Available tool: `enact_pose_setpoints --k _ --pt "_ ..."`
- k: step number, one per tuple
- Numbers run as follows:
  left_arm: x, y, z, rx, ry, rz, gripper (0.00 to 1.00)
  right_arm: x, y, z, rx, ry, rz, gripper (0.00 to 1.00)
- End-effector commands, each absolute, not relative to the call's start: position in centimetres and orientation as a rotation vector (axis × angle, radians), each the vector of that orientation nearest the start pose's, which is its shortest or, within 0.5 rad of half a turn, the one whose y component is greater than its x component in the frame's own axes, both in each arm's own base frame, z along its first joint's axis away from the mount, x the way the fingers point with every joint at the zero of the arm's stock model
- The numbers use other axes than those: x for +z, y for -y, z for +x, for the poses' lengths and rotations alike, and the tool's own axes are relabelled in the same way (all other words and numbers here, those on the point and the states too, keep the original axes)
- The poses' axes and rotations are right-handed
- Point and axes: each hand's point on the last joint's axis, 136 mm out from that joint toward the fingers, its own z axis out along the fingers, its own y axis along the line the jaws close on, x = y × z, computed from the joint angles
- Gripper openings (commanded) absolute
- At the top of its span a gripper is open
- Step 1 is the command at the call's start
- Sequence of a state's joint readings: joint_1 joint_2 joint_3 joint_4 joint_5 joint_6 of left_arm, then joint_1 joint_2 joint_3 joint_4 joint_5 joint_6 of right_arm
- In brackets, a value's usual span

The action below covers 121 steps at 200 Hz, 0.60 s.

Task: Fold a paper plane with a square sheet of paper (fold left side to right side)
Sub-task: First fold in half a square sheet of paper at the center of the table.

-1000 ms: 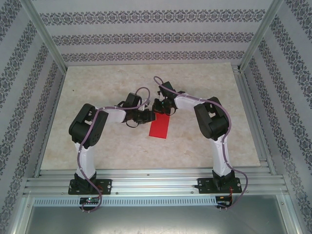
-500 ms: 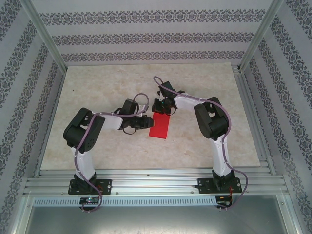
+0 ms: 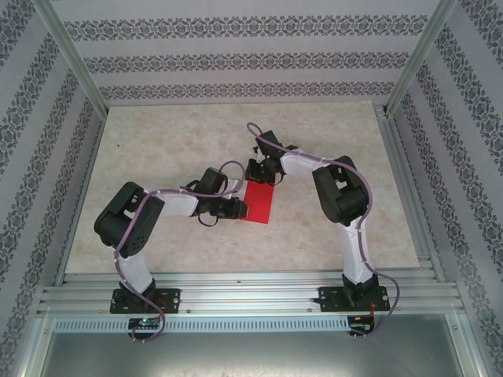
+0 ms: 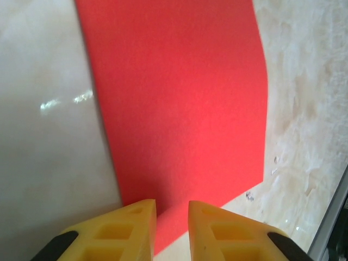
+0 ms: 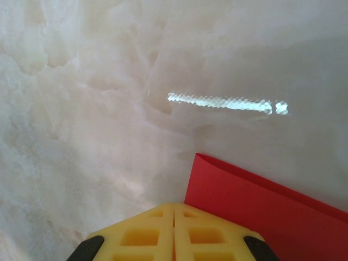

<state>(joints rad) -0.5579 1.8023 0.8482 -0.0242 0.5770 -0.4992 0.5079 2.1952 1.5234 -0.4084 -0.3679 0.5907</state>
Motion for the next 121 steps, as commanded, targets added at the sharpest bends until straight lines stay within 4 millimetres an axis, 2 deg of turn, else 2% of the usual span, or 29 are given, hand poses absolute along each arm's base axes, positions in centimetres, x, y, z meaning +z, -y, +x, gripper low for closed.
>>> enact_pose_setpoints --k 1,23,44,90,121 --pt "1.6 27.4 25.6 -1.04 -2.81 0.338 0.21 -0.7 -29.3 40.9 0.725 -2.884 -0.014 0.08" --pt "3.8 28.0 26.7 -1.056 -2.73 0.369 0.19 -0.6 -29.3 40.8 0.721 -2.883 -0.014 0.08" --pt "4.9 28.8 28.0 -1.061 -2.68 0.403 0.19 -0.6 -29.3 40.8 0.724 -2.883 -0.014 0.07" --pt "5.5 30.6 31.3 -1.061 -2.597 0.434 0.16 -0.5 -29.3 40.8 0.722 -2.885 -0.015 0.07" --pt "4.9 31.1 32.4 -1.034 -2.599 0.451 0.15 -0.5 -29.2 40.8 0.718 -2.886 -0.015 0.08"
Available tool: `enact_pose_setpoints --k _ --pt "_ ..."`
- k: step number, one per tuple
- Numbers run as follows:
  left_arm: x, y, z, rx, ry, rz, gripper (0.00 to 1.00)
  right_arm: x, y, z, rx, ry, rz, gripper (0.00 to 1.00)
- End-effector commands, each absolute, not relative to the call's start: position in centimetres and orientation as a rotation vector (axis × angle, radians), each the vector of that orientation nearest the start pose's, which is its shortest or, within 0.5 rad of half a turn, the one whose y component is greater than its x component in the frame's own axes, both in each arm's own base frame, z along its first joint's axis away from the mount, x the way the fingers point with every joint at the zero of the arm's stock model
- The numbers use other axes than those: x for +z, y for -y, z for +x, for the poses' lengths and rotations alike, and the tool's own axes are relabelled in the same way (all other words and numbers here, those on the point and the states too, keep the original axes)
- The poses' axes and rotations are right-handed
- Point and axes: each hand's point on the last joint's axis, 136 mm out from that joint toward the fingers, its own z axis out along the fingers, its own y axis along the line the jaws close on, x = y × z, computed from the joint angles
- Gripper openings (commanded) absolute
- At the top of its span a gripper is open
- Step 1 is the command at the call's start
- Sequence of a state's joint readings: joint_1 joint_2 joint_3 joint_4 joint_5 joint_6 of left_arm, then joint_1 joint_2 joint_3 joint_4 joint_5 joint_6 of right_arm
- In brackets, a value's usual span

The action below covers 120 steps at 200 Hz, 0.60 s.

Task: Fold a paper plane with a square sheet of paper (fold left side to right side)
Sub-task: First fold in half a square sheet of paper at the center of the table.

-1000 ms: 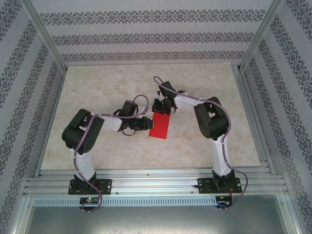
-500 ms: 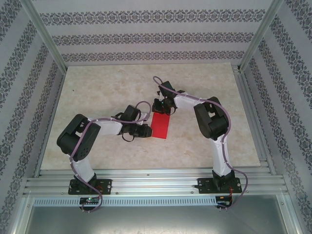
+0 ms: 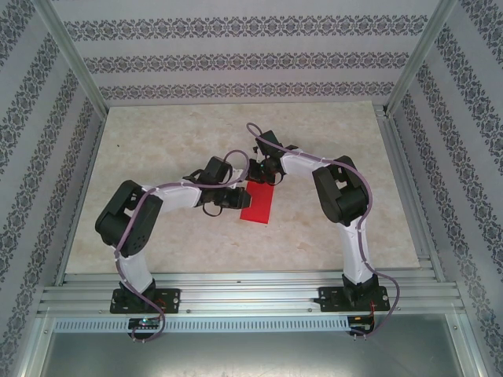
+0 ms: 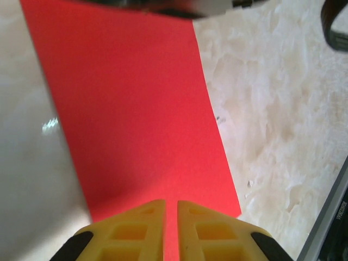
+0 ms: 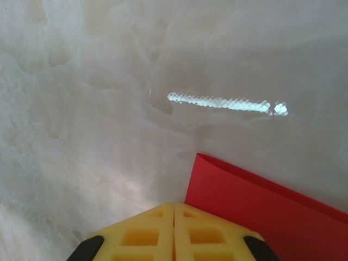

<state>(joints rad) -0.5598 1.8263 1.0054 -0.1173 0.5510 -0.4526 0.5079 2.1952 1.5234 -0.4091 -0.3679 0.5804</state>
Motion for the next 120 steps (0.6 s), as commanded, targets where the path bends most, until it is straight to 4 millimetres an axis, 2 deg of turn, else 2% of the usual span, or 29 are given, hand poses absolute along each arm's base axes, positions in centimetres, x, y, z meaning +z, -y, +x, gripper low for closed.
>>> enact_pose_setpoints --k 1,31,63,120 --pt "4.8 31.1 32.4 -1.031 -2.602 0.451 0.15 -0.5 -29.2 40.8 0.718 -2.886 -0.015 0.08" --pt "2.7 30.3 31.5 -0.992 -2.66 0.451 0.15 -0.4 -29.4 40.8 0.725 -2.884 -0.018 0.08" --pt "0.4 29.3 29.5 -0.989 -2.73 0.452 0.15 -0.4 -29.2 40.8 0.709 -2.89 -0.022 0.08" --pt "-1.5 27.9 25.0 -0.95 -2.85 0.549 0.15 -0.5 -29.1 40.8 0.696 -2.895 -0.03 0.08"
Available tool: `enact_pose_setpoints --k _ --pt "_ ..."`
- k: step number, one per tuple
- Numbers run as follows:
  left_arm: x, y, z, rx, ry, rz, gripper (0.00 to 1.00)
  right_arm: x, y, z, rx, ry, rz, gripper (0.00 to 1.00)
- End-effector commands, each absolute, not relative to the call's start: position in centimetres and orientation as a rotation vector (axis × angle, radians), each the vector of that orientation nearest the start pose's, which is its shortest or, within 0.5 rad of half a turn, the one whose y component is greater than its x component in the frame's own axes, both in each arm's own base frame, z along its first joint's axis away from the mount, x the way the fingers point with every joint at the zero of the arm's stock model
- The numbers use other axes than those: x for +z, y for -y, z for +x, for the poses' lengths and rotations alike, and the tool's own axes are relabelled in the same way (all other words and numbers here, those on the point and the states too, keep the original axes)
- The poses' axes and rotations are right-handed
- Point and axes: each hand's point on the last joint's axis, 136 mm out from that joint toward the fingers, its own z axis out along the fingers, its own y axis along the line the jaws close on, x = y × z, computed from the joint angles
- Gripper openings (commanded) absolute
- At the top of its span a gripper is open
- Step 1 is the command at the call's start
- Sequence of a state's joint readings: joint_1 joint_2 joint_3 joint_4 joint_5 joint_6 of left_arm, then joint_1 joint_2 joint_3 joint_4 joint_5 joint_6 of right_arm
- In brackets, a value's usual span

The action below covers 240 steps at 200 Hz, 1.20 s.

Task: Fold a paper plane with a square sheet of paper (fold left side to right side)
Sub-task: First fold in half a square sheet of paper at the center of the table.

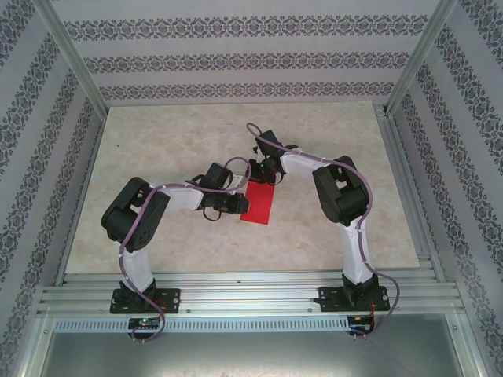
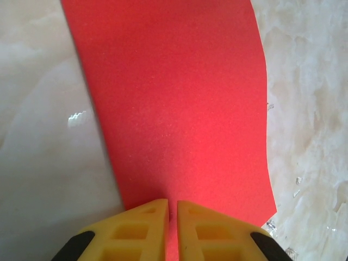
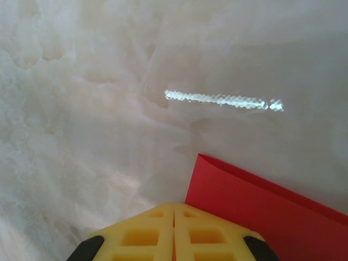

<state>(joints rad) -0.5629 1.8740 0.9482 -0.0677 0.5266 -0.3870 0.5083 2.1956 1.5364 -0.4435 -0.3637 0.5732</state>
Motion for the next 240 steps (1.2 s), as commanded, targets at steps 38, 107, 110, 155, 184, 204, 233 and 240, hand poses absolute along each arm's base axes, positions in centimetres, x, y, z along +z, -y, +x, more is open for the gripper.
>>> enact_pose_setpoints --k 38,107,110,155,184,204,233,240 --pt "-1.3 26.6 22.0 -0.948 -2.894 0.592 0.15 -0.4 -29.2 40.9 0.704 -2.892 -0.032 0.08" --pt "1.5 27.3 21.1 -1.055 -2.833 0.601 0.22 0.1 -30.0 41.1 0.754 -2.875 -0.037 0.08" --pt "1.7 27.4 21.2 -1.057 -2.827 0.602 0.22 0.1 -30.0 41.1 0.757 -2.874 -0.039 0.08" --pt "6.5 29.2 24.2 -1.143 -2.677 0.542 0.25 3.3 -30.8 41.7 0.827 -2.806 -0.064 0.11" --pt "9.7 28.8 26.6 -1.147 -2.572 0.473 0.34 8.4 -30.0 42.6 0.823 -2.706 -0.09 0.2" --pt "10.1 27.8 28.5 -1.112 -2.553 0.39 0.38 11.0 -28.2 42.3 0.782 -2.663 -0.099 0.29" --pt "8.9 27.7 30.5 -1.177 -2.561 0.256 0.39 10.8 -24.2 40.9 0.729 -2.658 -0.02 0.41" --pt "8.2 27.7 30.6 -1.179 -2.578 0.242 0.39 10.2 -23.4 40.5 0.724 -2.664 0.006 0.43"
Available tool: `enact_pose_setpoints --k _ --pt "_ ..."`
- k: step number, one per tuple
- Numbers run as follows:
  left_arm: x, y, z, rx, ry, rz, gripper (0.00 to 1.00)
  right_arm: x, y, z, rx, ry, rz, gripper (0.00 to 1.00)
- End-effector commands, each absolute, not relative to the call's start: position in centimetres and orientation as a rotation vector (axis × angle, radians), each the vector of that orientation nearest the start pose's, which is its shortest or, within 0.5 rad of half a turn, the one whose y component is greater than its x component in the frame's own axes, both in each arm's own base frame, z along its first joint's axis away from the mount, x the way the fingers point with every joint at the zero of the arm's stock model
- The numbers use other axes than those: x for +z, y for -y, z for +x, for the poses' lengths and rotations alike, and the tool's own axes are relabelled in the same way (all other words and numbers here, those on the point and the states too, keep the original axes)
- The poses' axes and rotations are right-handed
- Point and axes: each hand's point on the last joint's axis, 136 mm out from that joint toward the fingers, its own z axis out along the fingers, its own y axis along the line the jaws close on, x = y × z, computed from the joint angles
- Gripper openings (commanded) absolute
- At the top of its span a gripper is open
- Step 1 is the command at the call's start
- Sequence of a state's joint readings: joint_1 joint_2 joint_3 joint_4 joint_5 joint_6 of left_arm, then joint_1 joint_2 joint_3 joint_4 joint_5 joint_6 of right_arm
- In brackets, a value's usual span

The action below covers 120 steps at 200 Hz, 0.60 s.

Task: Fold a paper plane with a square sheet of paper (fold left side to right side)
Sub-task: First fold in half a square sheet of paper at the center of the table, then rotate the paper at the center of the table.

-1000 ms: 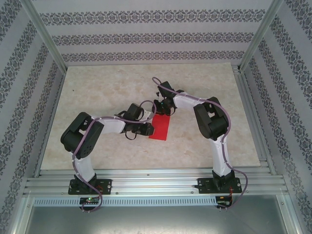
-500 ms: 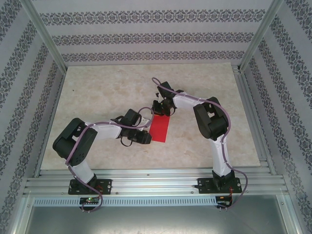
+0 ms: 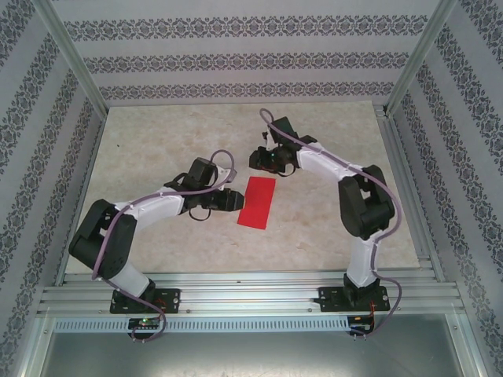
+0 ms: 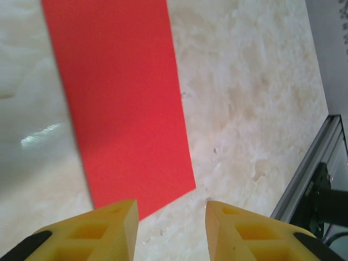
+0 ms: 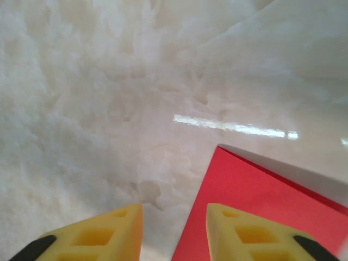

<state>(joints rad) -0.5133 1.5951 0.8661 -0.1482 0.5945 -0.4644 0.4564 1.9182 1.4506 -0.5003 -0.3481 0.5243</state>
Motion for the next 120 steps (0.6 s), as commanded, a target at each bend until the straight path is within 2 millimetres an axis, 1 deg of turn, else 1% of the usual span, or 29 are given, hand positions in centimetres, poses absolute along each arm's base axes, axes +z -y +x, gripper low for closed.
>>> enact_pose_setpoints --k 1,15,36,66,96,120 --pt "8.1 27.8 30.6 -1.18 -2.581 0.239 0.39 10.2 -23.3 40.5 0.725 -2.661 0.01 0.44" --pt "7.1 28.1 30.8 -1.206 -2.601 0.214 0.39 8.9 -22.2 39.7 0.742 -2.678 0.054 0.47" --pt "5.8 28.4 30.8 -1.238 -2.625 0.18 0.4 7.3 -21.7 38.9 0.774 -2.7 0.09 0.49" --pt "4.3 28.2 30.3 -1.239 -2.663 0.142 0.41 5.8 -22.0 38.4 0.803 -2.722 0.106 0.51" --pt "3.2 27.8 29.8 -1.224 -2.691 0.121 0.41 5.0 -22.3 38.8 0.829 -2.727 0.123 0.5" --pt "2.6 27.8 29.6 -1.224 -2.706 0.117 0.41 4.4 -22.6 38.9 0.842 -2.737 0.139 0.5"
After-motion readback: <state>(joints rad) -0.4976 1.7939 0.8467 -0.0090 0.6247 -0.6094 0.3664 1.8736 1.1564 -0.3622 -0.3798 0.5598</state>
